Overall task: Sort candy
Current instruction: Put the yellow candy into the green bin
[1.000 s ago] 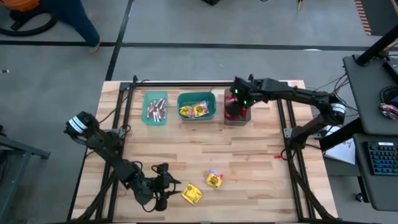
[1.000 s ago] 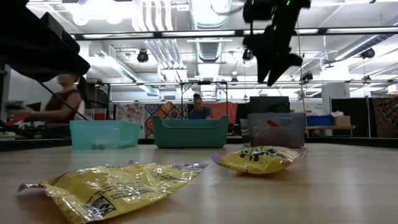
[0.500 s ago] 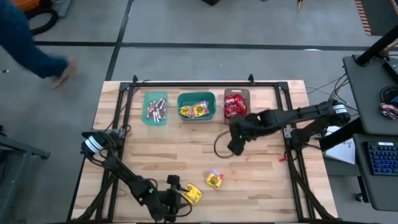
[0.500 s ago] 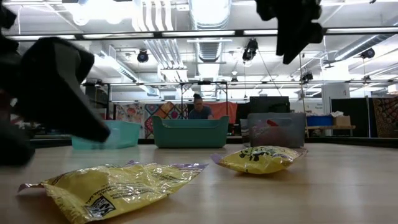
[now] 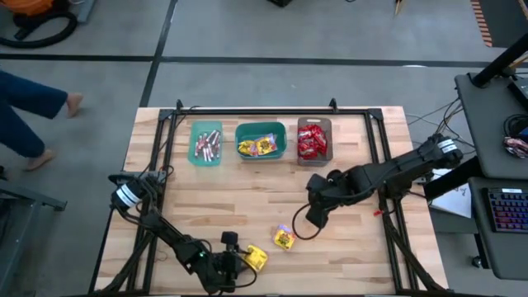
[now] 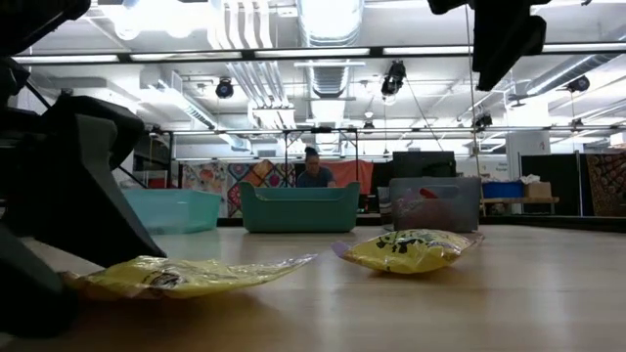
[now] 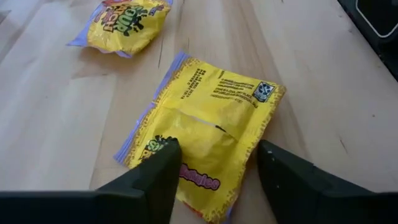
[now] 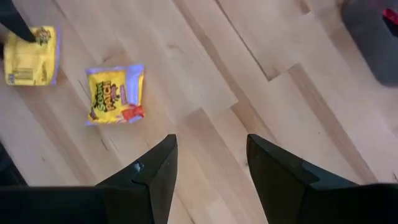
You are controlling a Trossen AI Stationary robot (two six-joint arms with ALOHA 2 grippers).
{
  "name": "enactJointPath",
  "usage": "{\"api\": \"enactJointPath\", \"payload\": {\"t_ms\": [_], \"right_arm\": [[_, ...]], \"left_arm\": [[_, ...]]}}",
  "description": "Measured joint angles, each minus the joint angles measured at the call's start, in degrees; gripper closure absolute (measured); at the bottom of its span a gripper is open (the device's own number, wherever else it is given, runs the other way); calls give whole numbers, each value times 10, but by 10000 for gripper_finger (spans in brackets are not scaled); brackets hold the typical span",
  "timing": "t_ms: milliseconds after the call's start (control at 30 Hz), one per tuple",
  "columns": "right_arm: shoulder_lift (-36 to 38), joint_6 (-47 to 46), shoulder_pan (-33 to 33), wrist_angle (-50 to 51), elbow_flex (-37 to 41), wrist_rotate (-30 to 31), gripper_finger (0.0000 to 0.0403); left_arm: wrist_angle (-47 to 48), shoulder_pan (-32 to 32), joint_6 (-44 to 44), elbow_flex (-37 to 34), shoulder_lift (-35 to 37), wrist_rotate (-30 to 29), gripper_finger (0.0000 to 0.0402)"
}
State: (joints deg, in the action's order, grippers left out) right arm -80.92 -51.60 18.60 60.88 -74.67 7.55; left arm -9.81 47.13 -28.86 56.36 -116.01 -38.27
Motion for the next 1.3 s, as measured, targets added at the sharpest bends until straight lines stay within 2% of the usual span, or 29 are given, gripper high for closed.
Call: {"api": "enactJointPath", "payload": {"t_ms": [200, 367, 433, 633, 733, 900, 1000, 1133, 1300], "right_arm": [[-28, 15, 20, -13, 0, 5, 225], [-57, 55, 43, -76, 0, 14, 236], [-69, 64, 52, -102, 0, 15, 240], [-94, 88, 76, -159, 0, 19, 250], [-101, 135, 92, -204, 0, 38, 255], [-115, 250, 130, -275, 1, 142, 261], [-133, 336, 149, -324, 0, 212, 264], [-166, 442, 152, -410, 1, 292, 260], [-205, 542, 123, -517, 1, 300, 243]], "left_arm": [[7, 0, -6, 0, -6, -10, 289], [10, 0, -6, -2, -5, -42, 374], [15, 0, -8, -3, -1, -53, 391], [20, -1, -2, -7, 44, -56, 392], [15, -6, -2, -17, 81, -58, 398], [5, -19, -40, -59, 164, -57, 399], [-3, -38, -84, -106, 225, -24, 400], [-63, -72, -106, -171, 294, 52, 400], [-125, -103, -108, -225, 337, 88, 400]]}}
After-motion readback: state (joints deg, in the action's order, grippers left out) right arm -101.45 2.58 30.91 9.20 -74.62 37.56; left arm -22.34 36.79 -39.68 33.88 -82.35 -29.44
